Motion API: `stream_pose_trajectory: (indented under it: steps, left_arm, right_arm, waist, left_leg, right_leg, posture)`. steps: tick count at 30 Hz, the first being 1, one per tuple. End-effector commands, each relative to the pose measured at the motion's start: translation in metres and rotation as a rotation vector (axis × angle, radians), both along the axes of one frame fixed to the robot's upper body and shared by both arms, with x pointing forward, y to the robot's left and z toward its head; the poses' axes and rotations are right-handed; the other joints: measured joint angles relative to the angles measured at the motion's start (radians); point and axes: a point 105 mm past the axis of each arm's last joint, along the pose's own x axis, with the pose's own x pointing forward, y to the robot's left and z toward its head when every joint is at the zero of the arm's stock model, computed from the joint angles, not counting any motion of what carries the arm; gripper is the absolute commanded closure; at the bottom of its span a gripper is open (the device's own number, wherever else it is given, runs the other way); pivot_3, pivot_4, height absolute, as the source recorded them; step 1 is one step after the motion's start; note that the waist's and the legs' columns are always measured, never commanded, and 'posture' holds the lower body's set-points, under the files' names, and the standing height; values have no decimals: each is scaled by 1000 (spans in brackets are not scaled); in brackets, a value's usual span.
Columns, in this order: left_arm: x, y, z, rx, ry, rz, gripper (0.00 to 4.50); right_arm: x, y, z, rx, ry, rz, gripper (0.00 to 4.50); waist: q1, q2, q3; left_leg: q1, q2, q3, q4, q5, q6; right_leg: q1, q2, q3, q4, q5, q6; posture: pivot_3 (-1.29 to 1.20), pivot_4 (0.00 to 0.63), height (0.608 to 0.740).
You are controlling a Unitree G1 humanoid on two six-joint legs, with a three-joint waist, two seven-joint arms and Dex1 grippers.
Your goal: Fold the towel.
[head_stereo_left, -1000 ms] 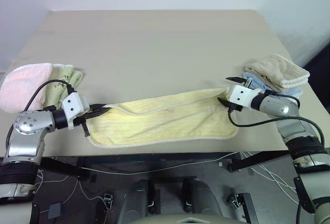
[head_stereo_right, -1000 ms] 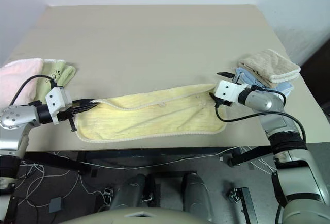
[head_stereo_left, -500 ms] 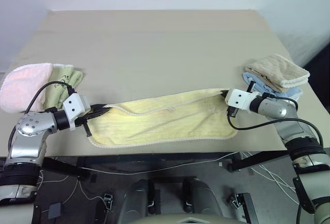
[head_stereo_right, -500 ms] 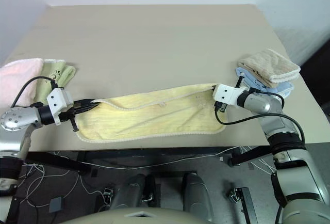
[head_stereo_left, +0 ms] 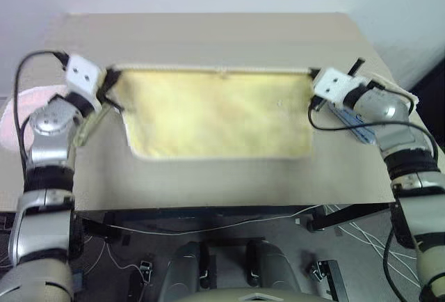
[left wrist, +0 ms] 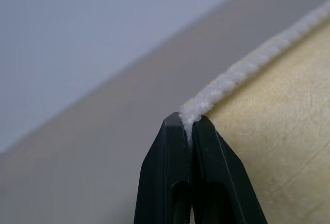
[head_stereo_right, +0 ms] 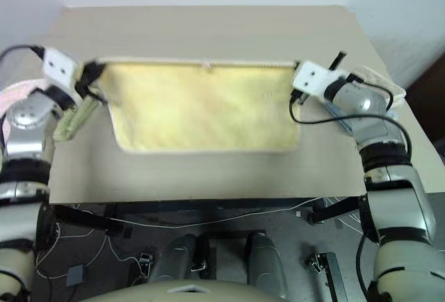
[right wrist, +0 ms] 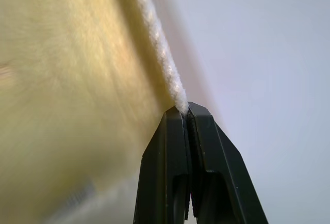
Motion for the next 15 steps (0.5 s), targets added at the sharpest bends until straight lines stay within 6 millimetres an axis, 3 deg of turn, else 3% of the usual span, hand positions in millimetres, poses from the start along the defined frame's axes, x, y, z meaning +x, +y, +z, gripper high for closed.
stream_pose_trajectory:
  steps: [1, 3, 5, 7, 12, 15]
  left_arm:
    - [-16, 44, 53, -118, -220, 176, 4500]
    - [-21, 40, 54, -115, -222, 116, 4500]
    - [-27, 31, 42, -92, -173, 11, 4500]
    - [-37, 22, 18, -70, -59, -114, 4500]
    - [-89, 11, -55, -45, 296, -378, 4500]
    - [-107, 14, -77, -62, 432, -412, 4500]
  right_arm:
    - [-15, -23, 61, 135, -193, -22, 4464]
    - [-25, -17, 63, 179, -169, 58, 4464]
    - [-37, -7, 51, 213, -74, 160, 4464]
    - [-54, 1, 28, 209, 77, 250, 4464]
    - [-101, 0, -46, 163, 515, 327, 4464]
    - [-119, -2, -68, 149, 662, 331, 4464]
  waist:
    - [0, 0, 0]
    - [0, 0, 0]
    - [0, 0, 0]
    - [0, 0, 0]
    - [1, 0, 0]
    - [4, 0, 0]
  left_leg:
    - [0, 0, 0, 0, 0, 0]
    - [0, 0, 1, -1, 0, 0]
    - [1, 0, 3, -1, 0, 0]
    - [4, 0, 3, -1, 0, 0]
    - [5, 0, 0, -1, -1, 1]
    - [6, 0, -2, 0, -1, 0]
  right_leg:
    - [0, 0, 0, 0, 0, 0]
    - [1, 0, 0, 0, 0, 1]
    - [2, 1, 0, 0, 0, 1]
    - [5, 1, 0, -1, -1, 1]
    - [4, -1, 1, -1, -1, 1]
    - [5, -2, 1, 1, -1, 1]
  posture:
    - [0, 150, 740]
    - [0, 150, 740]
    - [0, 150, 740]
    - [0, 150, 740]
    - [0, 150, 740]
    - [0, 150, 740]
